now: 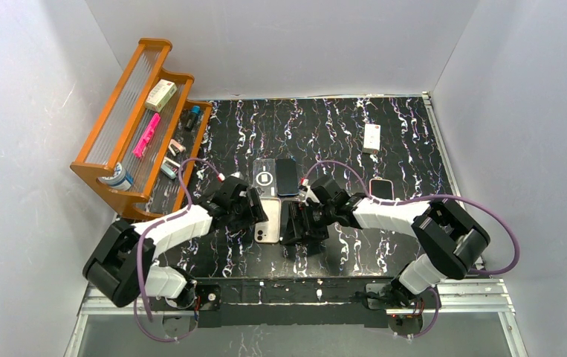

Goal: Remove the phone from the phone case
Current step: Adjust the phone.

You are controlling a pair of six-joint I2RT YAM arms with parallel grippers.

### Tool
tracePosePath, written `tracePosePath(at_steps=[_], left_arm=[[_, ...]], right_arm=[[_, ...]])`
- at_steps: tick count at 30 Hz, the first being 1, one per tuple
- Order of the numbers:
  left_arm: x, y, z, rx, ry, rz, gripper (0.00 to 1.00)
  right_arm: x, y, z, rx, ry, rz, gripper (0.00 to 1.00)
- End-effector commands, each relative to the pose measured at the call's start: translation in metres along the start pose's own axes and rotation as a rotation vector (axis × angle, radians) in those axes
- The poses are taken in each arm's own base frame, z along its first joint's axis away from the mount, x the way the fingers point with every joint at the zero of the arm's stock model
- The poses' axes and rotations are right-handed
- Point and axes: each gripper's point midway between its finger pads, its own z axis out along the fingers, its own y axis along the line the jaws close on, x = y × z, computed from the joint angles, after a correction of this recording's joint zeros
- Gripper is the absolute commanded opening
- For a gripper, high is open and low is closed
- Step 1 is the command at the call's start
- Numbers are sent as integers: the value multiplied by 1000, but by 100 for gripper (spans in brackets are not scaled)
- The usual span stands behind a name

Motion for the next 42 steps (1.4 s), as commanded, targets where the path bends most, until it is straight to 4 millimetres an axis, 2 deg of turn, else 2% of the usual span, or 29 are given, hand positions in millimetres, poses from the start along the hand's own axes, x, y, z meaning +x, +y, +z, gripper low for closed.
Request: tracePosePath(at_steps=[1,4,8,13,21,29,35,39,42], left_arm=[[23,37,-9,-95,20,-30,67],[31,42,-10,-78,20,-56,67],[35,33,-10,-21,37,-70,67],[27,24,-10,10,6,-79,68],[16,5,1,51,15,-86,68],[19,15,-3,31,-13,-114,69],[12,16,-3,22,-34,-114,69],[7,12,-1,22,-35,-72,70],[0,15,-2,-8,-56,-42,70]], right_arm=[[-4,-40,-2,200,-34,-62,99],[-7,-48,-5,247,-40,-76,99],[-16,-54,-12,276,-66,-83,99],[-38,-57,-17,261,-125,-70,99],[-72,-38,0,147,-158,-78,99],[-93,-18,13,61,-159,-91,99],[-102,-10,15,44,-158,-98,99],[-101,-18,6,95,-188,-102,99],[-92,-26,1,126,-182,-95,99]])
